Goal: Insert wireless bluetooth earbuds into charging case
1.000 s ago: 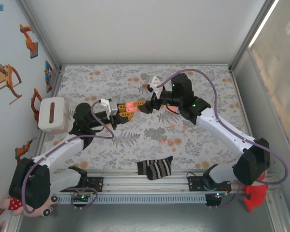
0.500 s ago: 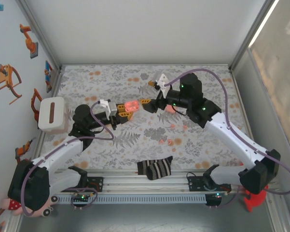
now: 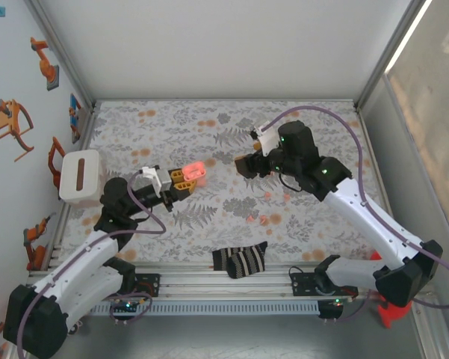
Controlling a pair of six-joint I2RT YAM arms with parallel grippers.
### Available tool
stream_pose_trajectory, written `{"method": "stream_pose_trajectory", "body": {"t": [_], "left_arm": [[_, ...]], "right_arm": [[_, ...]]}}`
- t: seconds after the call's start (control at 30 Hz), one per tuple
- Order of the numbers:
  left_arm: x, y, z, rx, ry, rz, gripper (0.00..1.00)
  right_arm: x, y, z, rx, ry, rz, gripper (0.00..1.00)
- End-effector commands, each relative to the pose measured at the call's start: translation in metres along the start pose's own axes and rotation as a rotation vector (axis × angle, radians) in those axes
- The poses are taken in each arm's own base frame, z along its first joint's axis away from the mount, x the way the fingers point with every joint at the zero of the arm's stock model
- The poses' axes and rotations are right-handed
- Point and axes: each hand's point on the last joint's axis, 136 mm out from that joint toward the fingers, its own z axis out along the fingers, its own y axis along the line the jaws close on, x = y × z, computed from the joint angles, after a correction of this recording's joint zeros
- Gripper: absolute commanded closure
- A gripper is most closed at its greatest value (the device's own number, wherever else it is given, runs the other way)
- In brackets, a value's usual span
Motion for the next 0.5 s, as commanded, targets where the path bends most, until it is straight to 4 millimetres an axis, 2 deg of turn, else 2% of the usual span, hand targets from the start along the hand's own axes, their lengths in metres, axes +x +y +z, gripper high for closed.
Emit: {"method": "stream_pose_trajectory", "body": {"t": [0.0, 0.17, 0.47], "left_arm": [[0.004, -0.005, -0.007, -0.027, 0.024, 0.010, 1.00], [0.000, -0.012, -0.013, -0.036, 0.023, 0.014, 1.00], [-0.001, -0.017, -0.015, -0.036, 0.026, 0.022, 1.00]], "right_arm": [[0.042, -0.012, 0.002, 0.061, 0.153, 0.080, 0.27], [0.088, -0.010, 0.013, 0.039, 0.320, 0.154, 0.32], [0.174, -0.002, 0.039, -0.008, 0.567, 0.314, 0.35]]}}
